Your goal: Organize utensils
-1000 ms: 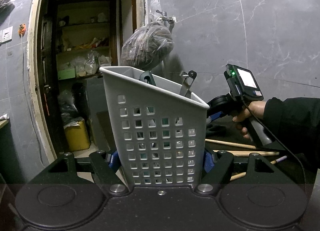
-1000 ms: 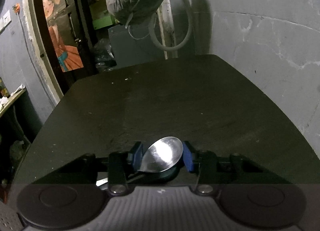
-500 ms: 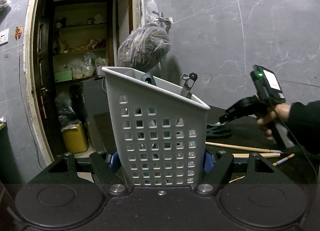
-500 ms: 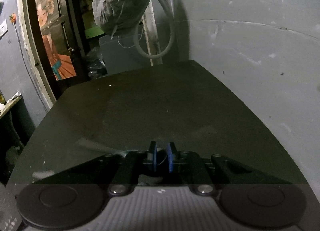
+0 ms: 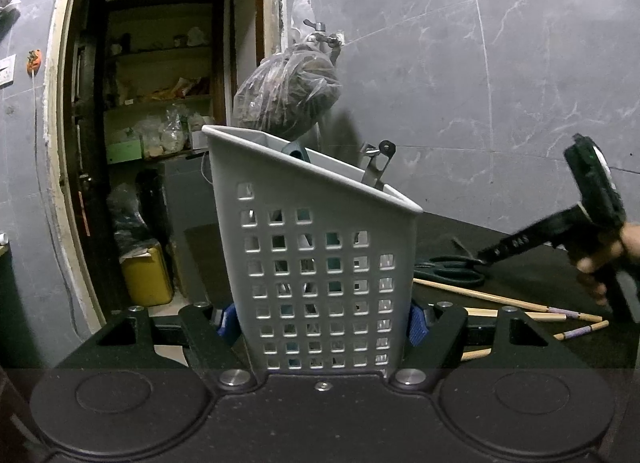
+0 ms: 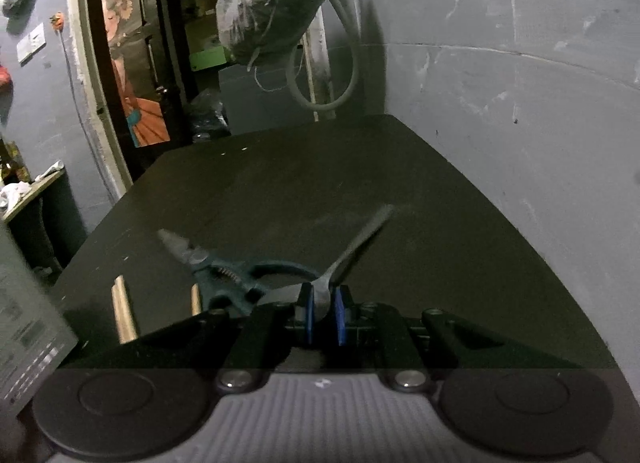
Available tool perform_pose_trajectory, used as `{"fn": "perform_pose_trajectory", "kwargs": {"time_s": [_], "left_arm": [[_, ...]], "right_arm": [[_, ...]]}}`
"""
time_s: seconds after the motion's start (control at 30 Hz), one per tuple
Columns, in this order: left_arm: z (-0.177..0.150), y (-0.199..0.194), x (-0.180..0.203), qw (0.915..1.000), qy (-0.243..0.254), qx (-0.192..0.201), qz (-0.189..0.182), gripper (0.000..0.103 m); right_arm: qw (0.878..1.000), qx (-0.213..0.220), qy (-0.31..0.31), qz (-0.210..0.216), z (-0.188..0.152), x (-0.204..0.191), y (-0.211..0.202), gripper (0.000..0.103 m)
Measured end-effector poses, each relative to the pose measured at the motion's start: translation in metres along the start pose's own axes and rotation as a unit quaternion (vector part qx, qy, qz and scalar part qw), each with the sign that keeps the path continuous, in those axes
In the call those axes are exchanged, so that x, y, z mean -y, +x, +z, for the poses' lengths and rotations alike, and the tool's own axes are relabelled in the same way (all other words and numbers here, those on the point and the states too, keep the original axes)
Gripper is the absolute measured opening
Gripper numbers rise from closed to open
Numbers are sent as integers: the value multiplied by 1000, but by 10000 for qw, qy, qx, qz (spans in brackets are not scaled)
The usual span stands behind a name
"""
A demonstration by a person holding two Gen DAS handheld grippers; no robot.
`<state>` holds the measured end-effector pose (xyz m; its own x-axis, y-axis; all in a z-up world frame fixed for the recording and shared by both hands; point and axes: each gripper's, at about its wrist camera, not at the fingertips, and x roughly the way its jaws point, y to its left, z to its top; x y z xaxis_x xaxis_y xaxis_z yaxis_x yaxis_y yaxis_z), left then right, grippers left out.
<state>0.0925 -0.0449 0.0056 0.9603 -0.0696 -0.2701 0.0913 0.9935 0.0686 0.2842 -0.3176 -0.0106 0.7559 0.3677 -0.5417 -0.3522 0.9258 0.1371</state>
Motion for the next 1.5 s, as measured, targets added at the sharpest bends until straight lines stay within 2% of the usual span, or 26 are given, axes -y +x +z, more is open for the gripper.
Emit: {"fn": "perform_pose_trajectory", "kwargs": {"time_s": [0.13, 0.2, 0.3, 0.37, 0.47, 0.63, 0.7, 0.87, 1.03, 1.17, 1.3, 1.5], "left_arm": [[0, 3, -2, 10000, -3, -5, 1, 77], [1, 4, -3, 10000, 0, -14, 8, 77], [2, 6, -2, 10000, -5, -22, 17, 77], [2, 6, -1, 10000, -3, -26, 21, 77], [2, 6, -1, 10000, 0, -27, 20, 77], [2, 7, -2, 10000, -14, -42, 3, 77], [2, 7, -2, 10000, -18, -37, 12, 77], [1, 6, -5, 10000, -23, -32, -11, 77], [1, 7, -5, 10000, -35, -35, -15, 77], [0, 7, -5, 10000, -15, -51, -7, 77], [-1, 6, -4, 10000, 30, -48, -8, 77], [-1, 5, -5, 10000, 21, -50, -9, 77]], "right_arm": [[9996, -226, -86, 142, -13, -11, -11, 15], [9983, -316, -304, 385, -16, -21, -17, 15], [9967, -252, -527, 564, -9, -31, -21, 28], [9968, -64, -646, 457, 1, -33, -21, 41], [9978, -27, -611, 268, 15, -26, -7, 42], [9985, -462, -300, -35, 27, 3, 32, 42], [9989, -403, -191, -170, 27, 15, 32, 42], [9983, -455, 27, -375, 19, 42, 12, 42], [9976, -425, -11, -541, -8, 48, -25, 45], [9966, -405, -337, -636, -36, 30, -56, 50], [9968, -467, -481, -432, -53, 10, -79, 50], [9954, -469, -805, -209, -52, -11, -89, 56]]}}
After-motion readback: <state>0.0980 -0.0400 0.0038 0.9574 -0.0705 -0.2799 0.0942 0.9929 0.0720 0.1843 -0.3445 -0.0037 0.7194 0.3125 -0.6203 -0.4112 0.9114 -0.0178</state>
